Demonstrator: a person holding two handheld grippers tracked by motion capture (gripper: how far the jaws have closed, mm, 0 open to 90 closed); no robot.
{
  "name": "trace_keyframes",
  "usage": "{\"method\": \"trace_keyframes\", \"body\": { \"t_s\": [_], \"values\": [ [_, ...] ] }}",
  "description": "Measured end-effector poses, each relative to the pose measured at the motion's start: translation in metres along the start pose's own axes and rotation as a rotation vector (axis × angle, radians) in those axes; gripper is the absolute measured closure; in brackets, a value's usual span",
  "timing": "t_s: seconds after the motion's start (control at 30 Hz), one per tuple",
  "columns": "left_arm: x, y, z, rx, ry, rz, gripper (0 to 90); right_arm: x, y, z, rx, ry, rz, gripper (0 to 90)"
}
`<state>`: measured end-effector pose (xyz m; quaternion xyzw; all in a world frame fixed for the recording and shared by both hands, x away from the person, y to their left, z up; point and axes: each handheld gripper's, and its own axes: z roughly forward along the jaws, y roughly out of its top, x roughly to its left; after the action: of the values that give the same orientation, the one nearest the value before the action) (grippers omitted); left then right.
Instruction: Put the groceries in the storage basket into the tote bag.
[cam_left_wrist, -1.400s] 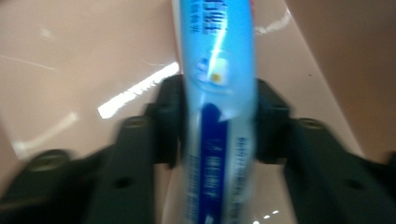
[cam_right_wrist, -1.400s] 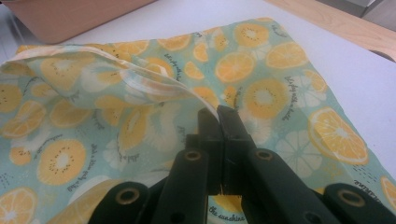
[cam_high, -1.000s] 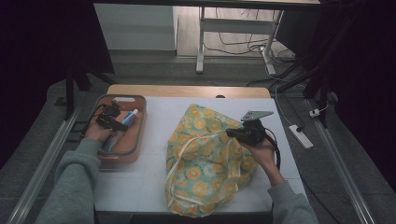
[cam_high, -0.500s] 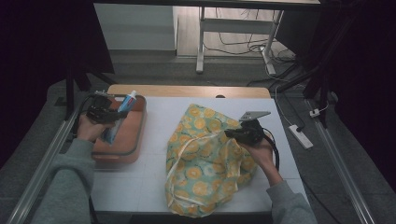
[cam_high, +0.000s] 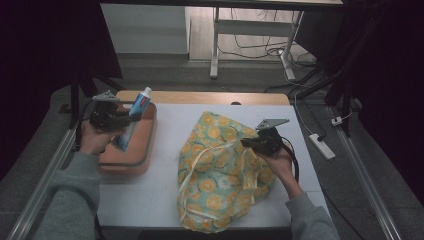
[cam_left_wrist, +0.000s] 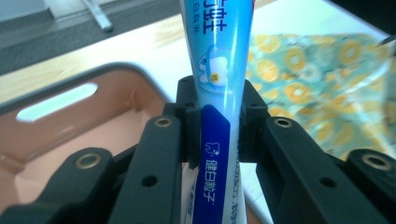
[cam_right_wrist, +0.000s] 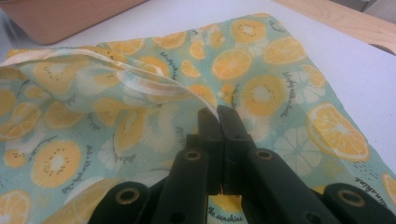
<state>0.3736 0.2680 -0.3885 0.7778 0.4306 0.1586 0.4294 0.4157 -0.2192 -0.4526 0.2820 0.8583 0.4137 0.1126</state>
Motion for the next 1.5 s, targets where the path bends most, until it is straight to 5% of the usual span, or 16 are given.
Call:
{"method": "trace_keyframes", "body": {
  "t_s": [0.27,0.67,1.0,1.5],
  "values": [
    [-0.034,0.006,0.000,-0.037,-0.137,0.063,75.1,0.000,0.001,0.000,0.000,-0.003,-0.002,88.6],
    [-0.098,0.018,0.032,-0.035,-0.306,0.183,75.1,-0.001,0.001,0.002,0.001,-0.002,0.000,88.6],
    [-0.130,0.020,0.063,-0.004,-0.378,0.228,75.0,-0.002,0.002,0.002,-0.006,0.003,0.003,88.6],
    [-0.168,0.015,0.088,0.049,-0.461,0.290,75.0,-0.004,0.002,0.002,-0.006,0.005,0.011,88.7]
  ]
}}
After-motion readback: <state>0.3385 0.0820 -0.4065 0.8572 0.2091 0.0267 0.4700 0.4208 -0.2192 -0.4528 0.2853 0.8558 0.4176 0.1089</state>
